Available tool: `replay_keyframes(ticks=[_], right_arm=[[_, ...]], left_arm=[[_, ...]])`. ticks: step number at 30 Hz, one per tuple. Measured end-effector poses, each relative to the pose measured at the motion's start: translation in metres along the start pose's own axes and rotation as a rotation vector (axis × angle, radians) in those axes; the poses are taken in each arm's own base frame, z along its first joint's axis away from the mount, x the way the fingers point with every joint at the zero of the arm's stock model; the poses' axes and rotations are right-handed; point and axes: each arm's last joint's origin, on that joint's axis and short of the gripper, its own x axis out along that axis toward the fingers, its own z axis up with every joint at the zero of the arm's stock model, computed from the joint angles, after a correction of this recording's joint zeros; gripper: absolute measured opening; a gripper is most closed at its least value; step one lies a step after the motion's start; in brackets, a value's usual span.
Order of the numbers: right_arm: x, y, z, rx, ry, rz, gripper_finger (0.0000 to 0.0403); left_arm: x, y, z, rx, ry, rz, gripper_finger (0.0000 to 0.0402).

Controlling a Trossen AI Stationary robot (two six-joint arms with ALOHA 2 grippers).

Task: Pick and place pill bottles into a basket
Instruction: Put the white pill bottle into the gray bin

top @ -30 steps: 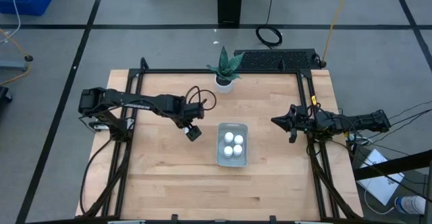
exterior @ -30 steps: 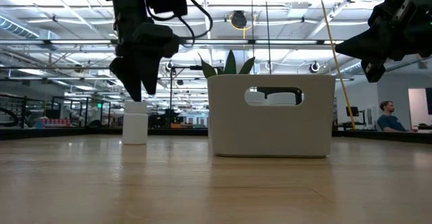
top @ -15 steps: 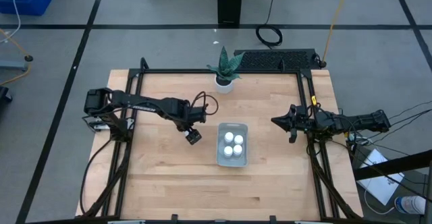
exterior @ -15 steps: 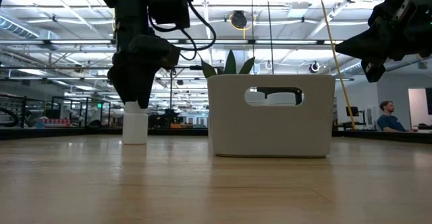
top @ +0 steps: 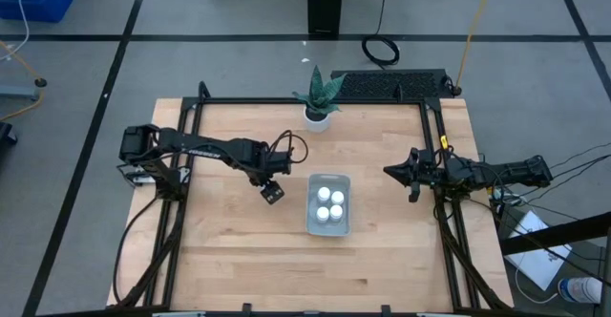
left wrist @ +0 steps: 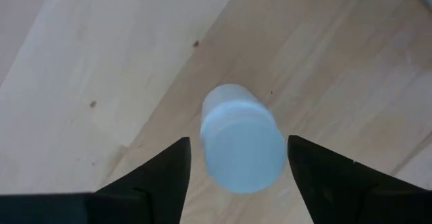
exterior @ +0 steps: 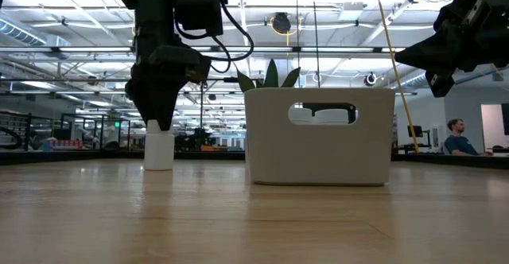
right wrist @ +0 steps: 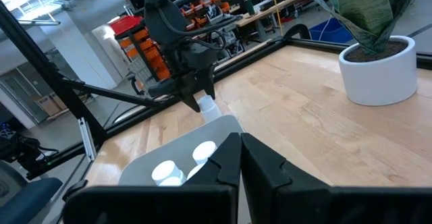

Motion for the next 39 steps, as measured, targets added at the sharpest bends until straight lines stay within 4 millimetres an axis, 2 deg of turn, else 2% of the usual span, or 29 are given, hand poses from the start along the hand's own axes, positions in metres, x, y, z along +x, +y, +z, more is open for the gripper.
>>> replay_keyframes(ticks=[9, 18, 22, 27, 34, 39], right_arm=[[0.0, 0.0, 0.0, 0.0, 0.0, 0.0, 0.0004], [0.0, 0.0, 0.0, 0.0, 0.0, 0.0, 0.0004], [0.0, 0.0, 0.0, 0.0, 0.0, 0.0, 0.0004], [0.0, 0.0, 0.0, 0.0, 0.0, 0.0, 0.0004], [0.0, 0.0, 0.0, 0.0, 0.0, 0.0, 0.0004], [0.0, 0.0, 0.0, 0.001, -0.001, 0.001, 0.0004]], left_arm=[[0.0, -0.001, 0.001, 0.004, -0.007, -0.023, 0.0223], [0.0, -0.001, 0.001, 0.015, -0.006, -0.025, 0.0169], [0.0, -0.001, 0.001, 0.036, -0.007, -0.025, 0.0169], [-0.002, -0.003, 0.001, 0.071, 0.019, -0.068, 0.0188], [-0.02, -0.008, 0.005, 0.123, -0.02, -0.147, 0.0166], [-0.047, -0.005, -0.001, 0.129, -0.112, -0.201, 0.0166]])
